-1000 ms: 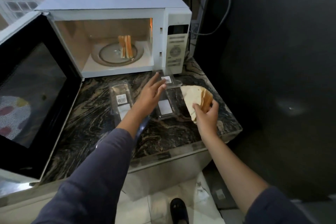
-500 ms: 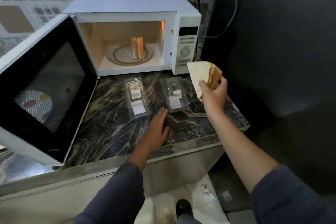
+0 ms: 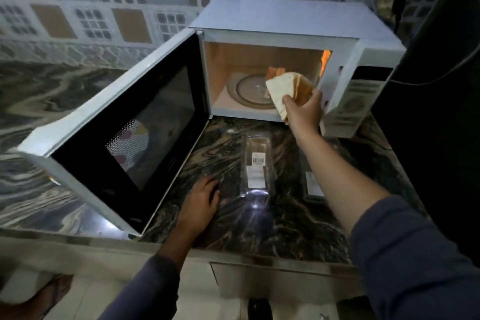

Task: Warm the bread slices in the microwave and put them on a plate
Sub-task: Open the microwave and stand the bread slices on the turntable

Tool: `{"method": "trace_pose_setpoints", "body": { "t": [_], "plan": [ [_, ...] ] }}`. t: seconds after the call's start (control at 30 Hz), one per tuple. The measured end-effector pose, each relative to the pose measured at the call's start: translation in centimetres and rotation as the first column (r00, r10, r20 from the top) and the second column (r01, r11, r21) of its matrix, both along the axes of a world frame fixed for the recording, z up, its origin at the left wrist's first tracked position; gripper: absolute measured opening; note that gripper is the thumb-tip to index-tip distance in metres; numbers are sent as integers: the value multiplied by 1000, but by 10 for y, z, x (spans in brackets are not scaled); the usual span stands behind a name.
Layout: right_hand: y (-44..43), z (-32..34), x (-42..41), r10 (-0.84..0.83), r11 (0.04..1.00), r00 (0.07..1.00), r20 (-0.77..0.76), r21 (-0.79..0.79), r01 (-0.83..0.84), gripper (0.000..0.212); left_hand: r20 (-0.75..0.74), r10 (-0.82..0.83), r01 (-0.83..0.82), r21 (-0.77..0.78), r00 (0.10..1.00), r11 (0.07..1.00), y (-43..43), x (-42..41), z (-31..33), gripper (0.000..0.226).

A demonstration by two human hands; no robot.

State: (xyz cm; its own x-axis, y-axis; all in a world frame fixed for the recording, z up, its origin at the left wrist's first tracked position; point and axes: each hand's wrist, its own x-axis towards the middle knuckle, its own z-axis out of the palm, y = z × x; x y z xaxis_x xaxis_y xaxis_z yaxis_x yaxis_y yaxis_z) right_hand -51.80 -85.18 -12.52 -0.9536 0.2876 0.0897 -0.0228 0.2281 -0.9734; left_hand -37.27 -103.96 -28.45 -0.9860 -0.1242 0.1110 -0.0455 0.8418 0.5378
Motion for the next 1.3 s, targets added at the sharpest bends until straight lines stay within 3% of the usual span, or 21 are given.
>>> {"method": "trace_pose_setpoints", "body": {
  "t": [0.23,0.33,0.43,0.53,0.63,0.77,0.93,1.07,1.3],
  "plan": [
    [-30,-16,-91,106,992,990,90,58,-111,59,20,88,-89,68,996,994,7,-91,2,43],
    [-45,-24,-122,142,983,978,156,92,-158,70,4,125,-125,78,992,989,8,-128,0,44],
    [-60,-34,-147,135,974,982,129,162,-155,71,5,139,-139,60,990,988,6,-151,-2,43],
    [-74,-42,-162,173,951,975,137,235,-201,66,-23,189,-188,52,982,981,3,-158,-6,43],
    [-86,-54,-175,185,966,964,191,144,-214,74,-42,228,-224,68,973,972,2,-157,-9,43],
    [-98,-60,-180,101,979,983,151,160,-125,79,-53,243,-237,93,969,967,2,-158,-8,45],
    [-102,-67,-187,-54,949,994,90,313,23,78,-66,253,-246,94,965,965,2,-157,-6,45],
    [-110,-81,-189,16,922,990,140,382,-68,76,-57,237,-232,89,970,969,1,-157,-8,47],
    [-109,-80,-187,32,883,991,127,461,-87,79,-66,233,-229,72,970,971,1,-157,-7,47]
  ]
}}
